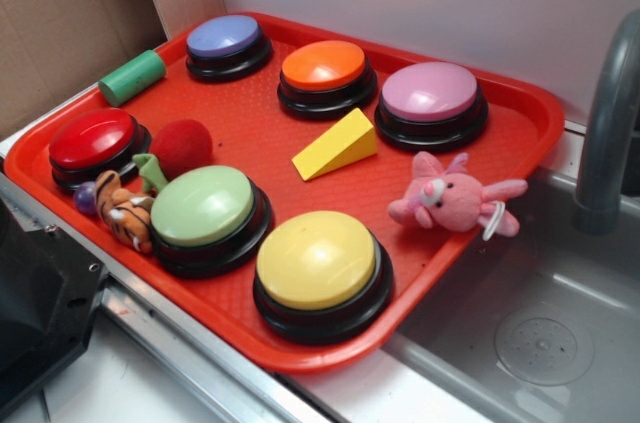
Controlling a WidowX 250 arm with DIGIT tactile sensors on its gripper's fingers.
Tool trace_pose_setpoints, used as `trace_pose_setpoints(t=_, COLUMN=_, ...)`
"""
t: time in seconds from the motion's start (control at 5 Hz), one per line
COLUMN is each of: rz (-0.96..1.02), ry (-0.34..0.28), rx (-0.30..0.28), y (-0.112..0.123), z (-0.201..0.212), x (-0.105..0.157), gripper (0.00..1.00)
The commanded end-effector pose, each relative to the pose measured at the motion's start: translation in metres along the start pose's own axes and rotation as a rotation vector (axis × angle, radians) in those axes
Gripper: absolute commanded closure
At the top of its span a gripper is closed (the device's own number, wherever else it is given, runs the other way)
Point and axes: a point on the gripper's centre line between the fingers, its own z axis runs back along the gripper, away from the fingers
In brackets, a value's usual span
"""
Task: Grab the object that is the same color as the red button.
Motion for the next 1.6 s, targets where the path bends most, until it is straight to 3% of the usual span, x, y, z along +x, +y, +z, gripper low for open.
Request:
trace_pose_setpoints(t=0.0, rz=0.000, ry=0.000, rx=0.000, y=0.000, z=0.000, x=0.000, gripper=0.00)
trace_pose_setpoints(t=0.2, rz=0.169, ry=0.048, rx=-0.007, y=0.005, z=-0.017, x=0.014, gripper=0.00)
trace_pose_setpoints(t=0.6, rz=0.473, ry=0.070, rx=0.037, y=0.018, z=-0.067, x=0.033, gripper=0.00)
trace_pose_setpoints(t=0.8, rz=0.562, ry=0.107, rx=0.090, y=0.019, z=-0.097, x=0.041, gripper=0.00)
trace_pose_setpoints(t=1.0, rz=0.683, ry=0.075, rx=0.173, y=0.032, z=-0.129, x=0.049, gripper=0.00)
trace_pose_setpoints(t=1.4, rz=0.765, ry=0.141, rx=0.205, y=0.051, z=-0.175, x=0.055, gripper=0.00)
